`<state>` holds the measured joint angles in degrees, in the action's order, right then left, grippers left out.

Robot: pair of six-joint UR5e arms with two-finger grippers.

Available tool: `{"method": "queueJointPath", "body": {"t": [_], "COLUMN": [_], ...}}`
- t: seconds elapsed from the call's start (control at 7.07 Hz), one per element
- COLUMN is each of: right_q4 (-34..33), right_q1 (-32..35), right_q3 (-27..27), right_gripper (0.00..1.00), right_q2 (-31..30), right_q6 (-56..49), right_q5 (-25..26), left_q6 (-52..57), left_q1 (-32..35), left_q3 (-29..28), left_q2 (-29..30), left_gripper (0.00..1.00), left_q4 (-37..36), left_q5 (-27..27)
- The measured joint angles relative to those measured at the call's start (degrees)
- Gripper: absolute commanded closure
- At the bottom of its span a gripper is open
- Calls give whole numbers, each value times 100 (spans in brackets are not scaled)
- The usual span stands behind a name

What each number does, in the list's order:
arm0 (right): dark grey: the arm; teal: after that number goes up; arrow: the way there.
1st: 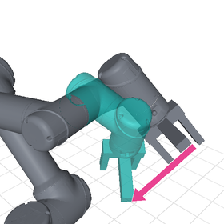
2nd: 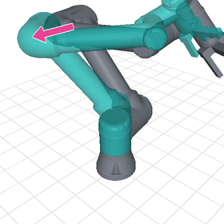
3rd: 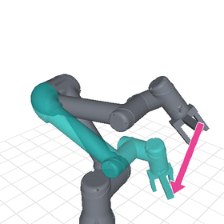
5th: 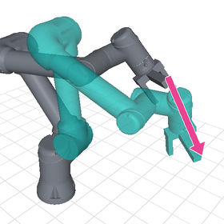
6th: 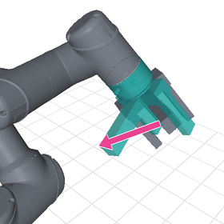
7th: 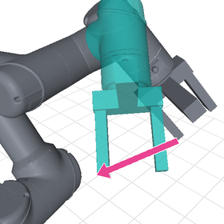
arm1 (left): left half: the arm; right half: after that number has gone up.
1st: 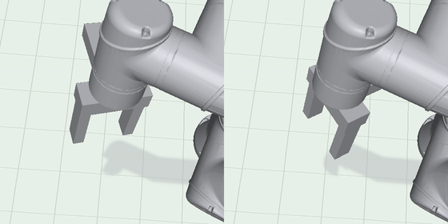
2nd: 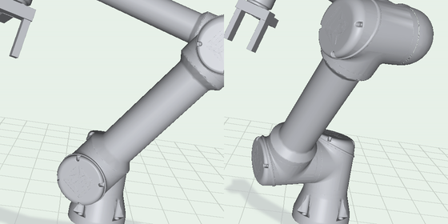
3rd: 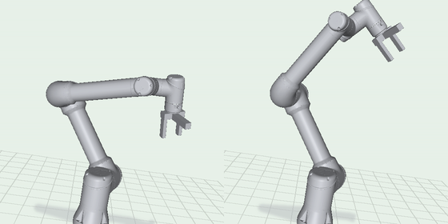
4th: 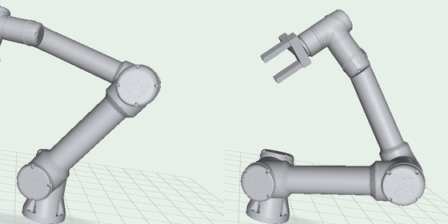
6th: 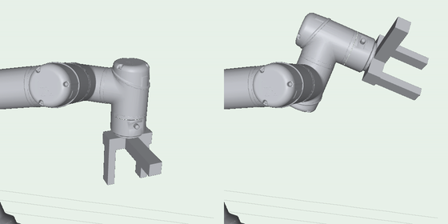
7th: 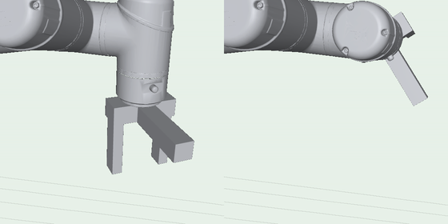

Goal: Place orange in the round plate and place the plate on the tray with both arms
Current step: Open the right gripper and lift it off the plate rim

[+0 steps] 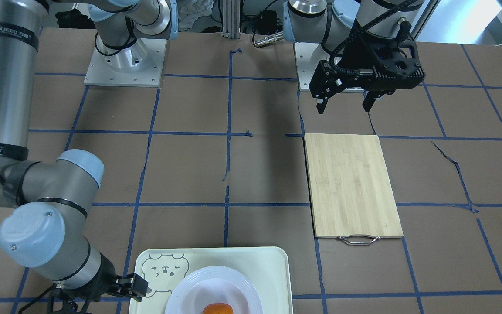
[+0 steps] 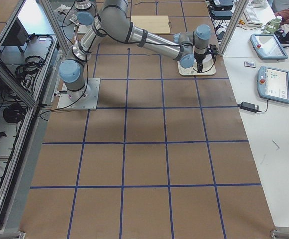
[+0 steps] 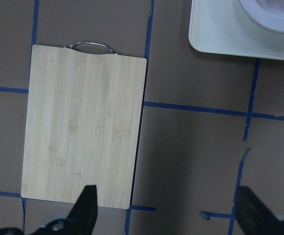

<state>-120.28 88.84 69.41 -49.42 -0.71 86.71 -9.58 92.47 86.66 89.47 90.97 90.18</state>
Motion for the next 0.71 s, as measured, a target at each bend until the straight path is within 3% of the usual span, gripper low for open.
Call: {"method": "queueJointPath", "body": {"t": [0.28, 0.71], "right_q4": [1417, 3218], "right_q1": [32, 114], "right_q3": [-197, 69], "right_gripper": [0, 0], "right_q2": [-750, -2263], "right_q6": [-254, -100], "right_q5": [660, 721], "left_q6": [0, 0], "left_q1": [-1, -5], "left_q3": [0, 0], "left_q2": [-3, -8], "left_gripper": [0, 0], "left_q4": [2, 8], "left_q5": [0, 0]}}
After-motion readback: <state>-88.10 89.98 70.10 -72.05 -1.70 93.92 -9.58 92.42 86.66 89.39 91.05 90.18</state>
